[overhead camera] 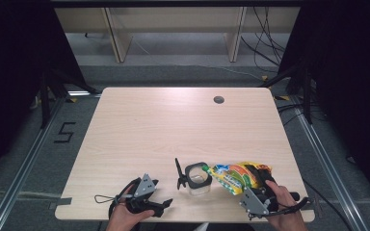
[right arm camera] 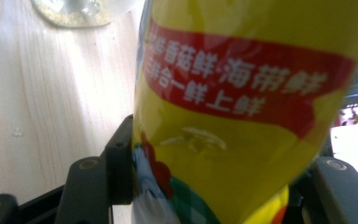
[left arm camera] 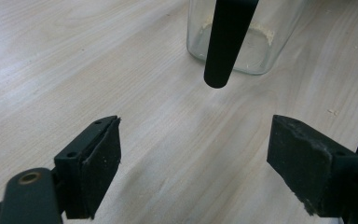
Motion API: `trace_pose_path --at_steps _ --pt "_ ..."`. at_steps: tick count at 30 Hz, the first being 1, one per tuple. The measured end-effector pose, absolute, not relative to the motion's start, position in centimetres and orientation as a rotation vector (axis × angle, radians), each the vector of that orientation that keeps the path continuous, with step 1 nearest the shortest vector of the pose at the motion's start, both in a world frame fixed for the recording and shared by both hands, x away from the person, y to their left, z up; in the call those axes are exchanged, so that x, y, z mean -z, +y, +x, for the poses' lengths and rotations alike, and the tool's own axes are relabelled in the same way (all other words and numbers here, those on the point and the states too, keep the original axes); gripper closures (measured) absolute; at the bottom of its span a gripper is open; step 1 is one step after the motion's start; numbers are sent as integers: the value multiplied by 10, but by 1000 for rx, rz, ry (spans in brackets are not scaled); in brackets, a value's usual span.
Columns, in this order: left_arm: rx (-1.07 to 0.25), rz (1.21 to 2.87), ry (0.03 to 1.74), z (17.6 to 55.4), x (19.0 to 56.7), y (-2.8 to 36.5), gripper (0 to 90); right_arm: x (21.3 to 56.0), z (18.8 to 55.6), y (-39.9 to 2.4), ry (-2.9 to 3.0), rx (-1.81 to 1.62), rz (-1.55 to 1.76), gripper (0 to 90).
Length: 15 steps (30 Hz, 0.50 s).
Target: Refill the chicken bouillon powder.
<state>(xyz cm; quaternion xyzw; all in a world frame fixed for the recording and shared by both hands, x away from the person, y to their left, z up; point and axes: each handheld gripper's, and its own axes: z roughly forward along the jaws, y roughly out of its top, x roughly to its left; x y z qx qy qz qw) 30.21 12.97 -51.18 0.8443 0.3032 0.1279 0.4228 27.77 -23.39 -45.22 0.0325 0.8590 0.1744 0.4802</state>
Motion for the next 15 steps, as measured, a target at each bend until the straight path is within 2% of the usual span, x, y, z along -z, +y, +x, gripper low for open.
trace_pose_path --at_steps 10,15 --pt "-328 2117 759 303 512 131 171 454 281 -218 2037 -195 -152 407" --pt "-313 2103 783 303 514 129 171 453 279 -213 2040 -116 -164 407"
